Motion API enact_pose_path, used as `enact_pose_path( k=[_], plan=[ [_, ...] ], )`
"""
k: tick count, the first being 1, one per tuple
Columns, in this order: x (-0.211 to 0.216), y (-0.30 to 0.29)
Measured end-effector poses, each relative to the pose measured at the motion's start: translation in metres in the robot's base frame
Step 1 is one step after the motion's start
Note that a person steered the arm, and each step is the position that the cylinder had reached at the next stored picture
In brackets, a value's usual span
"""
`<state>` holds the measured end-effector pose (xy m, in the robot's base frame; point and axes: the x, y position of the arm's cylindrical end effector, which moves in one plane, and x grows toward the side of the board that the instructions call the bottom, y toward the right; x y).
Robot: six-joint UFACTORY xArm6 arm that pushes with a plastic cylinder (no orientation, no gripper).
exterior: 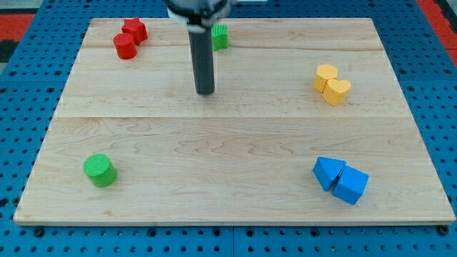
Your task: Slide the green circle towards the right side
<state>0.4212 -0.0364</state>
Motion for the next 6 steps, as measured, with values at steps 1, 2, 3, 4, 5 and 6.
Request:
enact_pose_path(
  k=[1,2,3,4,5,6],
  plan=[
    [0.044,-0.022],
    [0.049,-0.101],
    [0.091,-0.172],
    [0.109,-0.213],
    [0.137,-0.146],
    [0.134,-0.114]
  ],
)
